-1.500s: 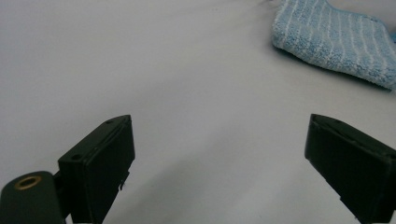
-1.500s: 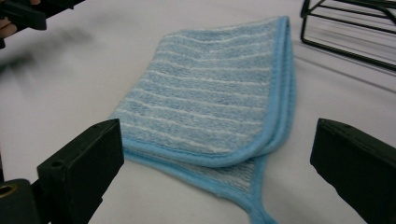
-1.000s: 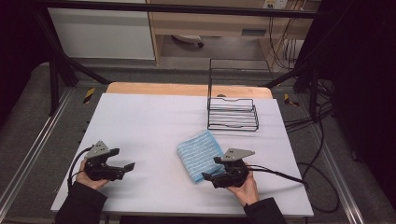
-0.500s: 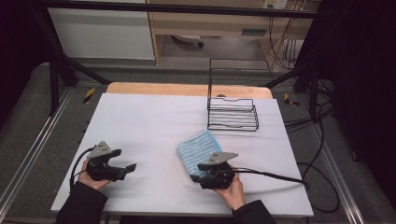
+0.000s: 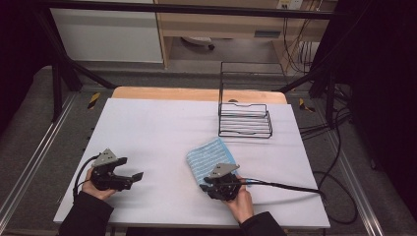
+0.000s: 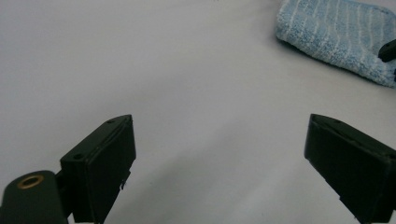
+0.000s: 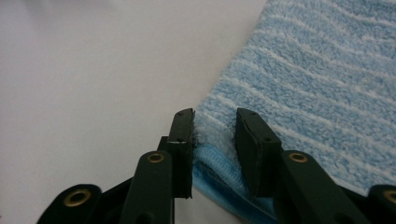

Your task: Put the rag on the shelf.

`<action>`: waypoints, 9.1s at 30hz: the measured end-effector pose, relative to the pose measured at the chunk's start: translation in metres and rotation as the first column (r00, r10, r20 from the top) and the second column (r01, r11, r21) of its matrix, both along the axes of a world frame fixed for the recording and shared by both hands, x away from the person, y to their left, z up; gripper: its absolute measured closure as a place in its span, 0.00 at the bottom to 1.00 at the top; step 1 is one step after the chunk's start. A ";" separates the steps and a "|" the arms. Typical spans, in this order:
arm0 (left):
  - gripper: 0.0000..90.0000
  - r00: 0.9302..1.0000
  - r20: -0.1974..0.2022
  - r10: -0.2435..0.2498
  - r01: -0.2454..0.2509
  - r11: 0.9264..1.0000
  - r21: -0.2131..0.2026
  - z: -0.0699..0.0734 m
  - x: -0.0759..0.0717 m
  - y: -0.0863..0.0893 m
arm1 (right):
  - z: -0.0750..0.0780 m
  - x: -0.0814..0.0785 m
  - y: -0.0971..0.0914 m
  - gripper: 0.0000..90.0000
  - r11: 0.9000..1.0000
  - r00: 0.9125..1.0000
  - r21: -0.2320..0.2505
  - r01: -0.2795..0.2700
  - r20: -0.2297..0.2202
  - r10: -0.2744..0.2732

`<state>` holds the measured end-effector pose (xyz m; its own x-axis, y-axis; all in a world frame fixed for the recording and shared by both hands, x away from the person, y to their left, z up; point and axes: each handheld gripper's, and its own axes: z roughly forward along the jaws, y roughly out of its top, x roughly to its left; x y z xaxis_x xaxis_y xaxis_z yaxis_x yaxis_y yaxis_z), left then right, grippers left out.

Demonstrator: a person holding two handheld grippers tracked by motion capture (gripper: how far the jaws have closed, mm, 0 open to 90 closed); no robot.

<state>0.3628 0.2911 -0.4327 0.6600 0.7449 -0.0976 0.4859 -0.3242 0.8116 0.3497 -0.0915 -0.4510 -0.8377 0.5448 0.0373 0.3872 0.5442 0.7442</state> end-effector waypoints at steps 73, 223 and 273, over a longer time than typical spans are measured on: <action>0.27 0.994 -0.091 -0.063 0.063 0.998 -0.002 0.018 -0.004 -0.108 | 0.006 0.015 -0.068 0.48 0.966 0.968 0.092 0.240 -0.094 -0.232; 0.83 0.967 -0.251 0.037 -0.023 0.998 0.058 -0.012 0.071 -0.156 | 0.024 0.060 -0.066 0.06 0.943 0.968 0.220 0.250 -0.067 -0.241; 0.89 0.964 -0.261 0.042 -0.049 0.999 -0.021 -0.010 0.070 -0.149 | 0.002 0.087 -0.046 0.88 0.932 0.928 0.193 0.308 -0.279 -0.248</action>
<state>0.4330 0.1420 -0.4423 0.5748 0.7681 -0.2821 0.6955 -0.2769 0.6630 0.4366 -0.1377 -0.4494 -0.6016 0.7058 0.3741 0.6841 0.2136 0.6974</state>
